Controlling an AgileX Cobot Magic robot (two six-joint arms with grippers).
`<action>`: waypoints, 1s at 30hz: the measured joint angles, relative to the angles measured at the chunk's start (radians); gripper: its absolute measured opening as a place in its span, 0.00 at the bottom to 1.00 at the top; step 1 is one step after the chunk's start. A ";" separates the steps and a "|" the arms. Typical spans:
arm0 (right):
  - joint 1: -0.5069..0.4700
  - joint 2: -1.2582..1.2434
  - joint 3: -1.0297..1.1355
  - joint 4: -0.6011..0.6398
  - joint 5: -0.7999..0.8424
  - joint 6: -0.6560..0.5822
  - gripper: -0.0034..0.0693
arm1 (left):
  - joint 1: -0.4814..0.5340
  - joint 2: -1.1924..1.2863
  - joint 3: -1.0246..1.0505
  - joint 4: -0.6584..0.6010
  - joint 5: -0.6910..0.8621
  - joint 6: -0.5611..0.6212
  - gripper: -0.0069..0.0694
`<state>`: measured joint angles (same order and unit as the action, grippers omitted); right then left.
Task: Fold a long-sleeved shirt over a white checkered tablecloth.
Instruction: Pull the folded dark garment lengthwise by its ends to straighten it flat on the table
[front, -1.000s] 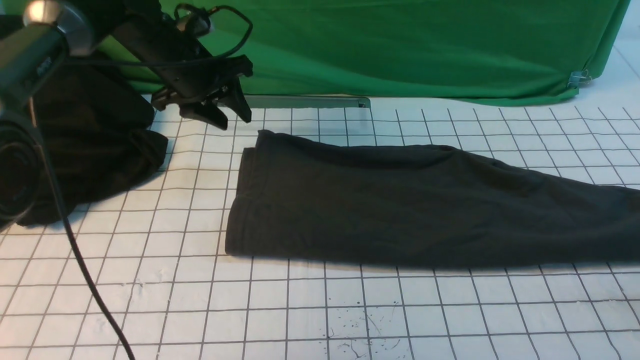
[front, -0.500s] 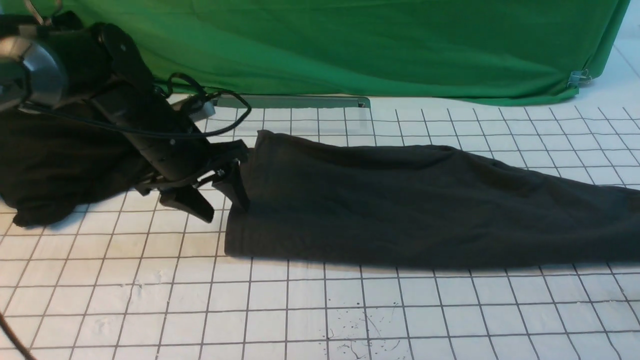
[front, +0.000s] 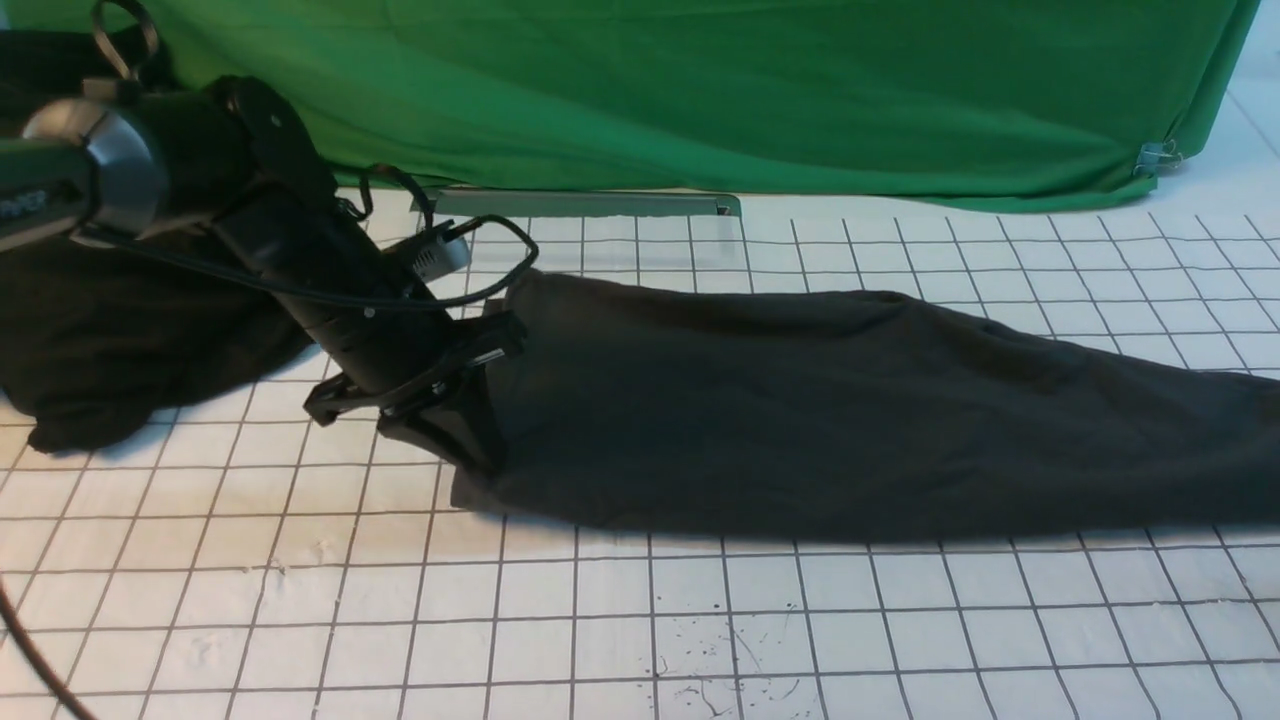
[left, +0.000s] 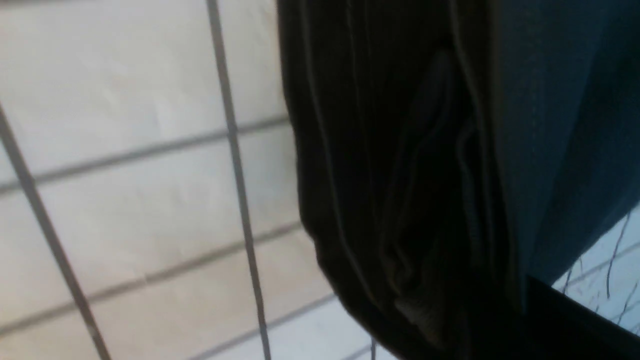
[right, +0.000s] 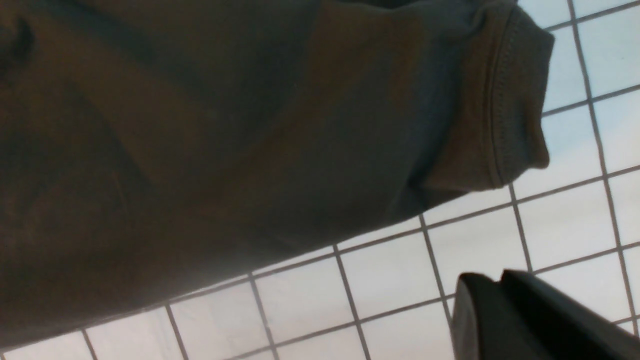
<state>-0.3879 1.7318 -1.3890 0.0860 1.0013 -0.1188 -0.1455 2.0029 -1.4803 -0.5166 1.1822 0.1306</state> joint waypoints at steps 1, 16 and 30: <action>0.000 0.000 0.000 0.000 0.000 0.000 0.10 | -0.002 -0.009 0.011 0.001 0.001 0.000 0.12; 0.000 0.002 0.000 0.000 -0.029 -0.001 0.23 | -0.016 -0.092 0.243 0.090 -0.128 -0.079 0.44; 0.000 0.204 0.000 0.000 -0.225 -0.004 0.91 | -0.016 -0.093 0.114 0.205 -0.083 -0.105 0.89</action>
<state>-0.3879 1.9360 -1.3890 0.0860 0.7759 -0.1224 -0.1610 1.9096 -1.3661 -0.3119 1.0995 0.0258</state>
